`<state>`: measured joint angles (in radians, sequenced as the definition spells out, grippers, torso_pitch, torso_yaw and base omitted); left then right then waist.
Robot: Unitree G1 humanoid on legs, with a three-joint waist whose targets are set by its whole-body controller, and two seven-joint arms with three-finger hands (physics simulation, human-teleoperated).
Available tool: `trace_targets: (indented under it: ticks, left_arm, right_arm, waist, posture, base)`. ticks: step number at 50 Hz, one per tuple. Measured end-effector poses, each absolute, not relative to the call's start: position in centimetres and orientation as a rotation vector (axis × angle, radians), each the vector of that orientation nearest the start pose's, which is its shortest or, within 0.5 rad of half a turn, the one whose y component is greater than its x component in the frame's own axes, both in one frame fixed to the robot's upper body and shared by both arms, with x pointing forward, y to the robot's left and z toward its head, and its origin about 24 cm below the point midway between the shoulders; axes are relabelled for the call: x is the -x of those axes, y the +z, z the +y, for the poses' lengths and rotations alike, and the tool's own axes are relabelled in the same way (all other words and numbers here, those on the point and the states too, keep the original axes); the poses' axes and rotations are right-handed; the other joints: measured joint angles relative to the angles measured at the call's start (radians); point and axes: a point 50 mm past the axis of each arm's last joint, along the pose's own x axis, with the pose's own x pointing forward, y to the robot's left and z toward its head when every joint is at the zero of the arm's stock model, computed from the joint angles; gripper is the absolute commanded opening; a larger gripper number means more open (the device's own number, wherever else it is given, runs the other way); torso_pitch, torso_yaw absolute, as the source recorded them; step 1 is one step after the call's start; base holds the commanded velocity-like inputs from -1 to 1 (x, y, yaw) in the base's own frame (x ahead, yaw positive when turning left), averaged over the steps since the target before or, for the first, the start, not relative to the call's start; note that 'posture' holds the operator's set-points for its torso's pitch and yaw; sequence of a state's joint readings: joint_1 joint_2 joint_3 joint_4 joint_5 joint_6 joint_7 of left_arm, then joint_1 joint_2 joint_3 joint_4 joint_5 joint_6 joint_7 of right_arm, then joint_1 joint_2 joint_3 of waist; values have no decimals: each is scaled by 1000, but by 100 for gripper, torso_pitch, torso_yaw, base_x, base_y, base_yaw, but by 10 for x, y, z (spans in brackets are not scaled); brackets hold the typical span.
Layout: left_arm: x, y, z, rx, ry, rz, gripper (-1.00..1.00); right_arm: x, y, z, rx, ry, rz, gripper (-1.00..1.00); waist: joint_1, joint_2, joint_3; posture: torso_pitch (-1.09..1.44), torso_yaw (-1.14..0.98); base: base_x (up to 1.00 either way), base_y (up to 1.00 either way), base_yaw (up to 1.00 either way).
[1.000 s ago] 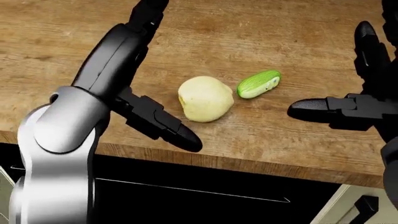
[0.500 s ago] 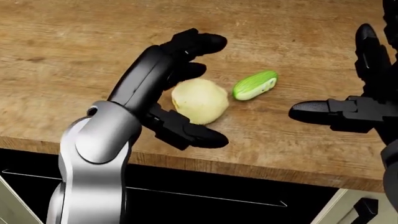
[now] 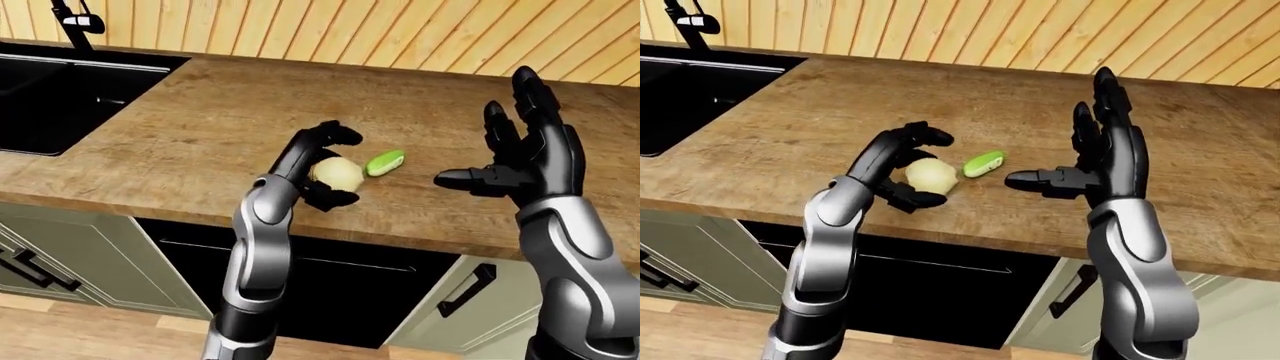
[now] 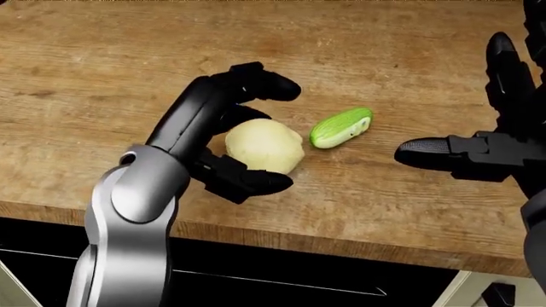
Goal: Place the pear and the pickle on separate cutting boards.
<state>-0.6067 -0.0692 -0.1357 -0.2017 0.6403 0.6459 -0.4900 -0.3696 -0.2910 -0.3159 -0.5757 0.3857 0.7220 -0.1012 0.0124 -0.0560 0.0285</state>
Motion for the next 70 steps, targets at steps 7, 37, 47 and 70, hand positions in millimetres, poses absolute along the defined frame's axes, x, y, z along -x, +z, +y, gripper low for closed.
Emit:
trace_targets:
  ticks: [7, 37, 47, 70]
  left_arm:
    - [-310, 194, 71, -565, -351, -104, -54]
    - [-260, 278, 136, -495, -161, -291, -96]
    - [-260, 283, 146, -486, -145, -282, -94]
    - [-260, 289, 148, -485, -148, -291, -98]
  right_arm:
    - [-265, 214, -211, -61, -82, -264, 100]
    - [-284, 308, -165, 426, 223, -370, 100]
    - [-304, 325, -144, 810, 419, -383, 100]
    - [-308, 332, -109, 1292, 591, -499, 100]
  waist:
    - [-1, 1, 1]
    - [-5, 12, 18]
    - [-8, 21, 26]
    - [-20, 44, 33]
  posture:
    - [0, 0]
    - [0, 0]
    - [0, 0]
    - [0, 0]
  base:
    - [0, 0, 0]
    - [0, 0, 0]
    - [0, 0, 0]
    - [0, 0, 0]
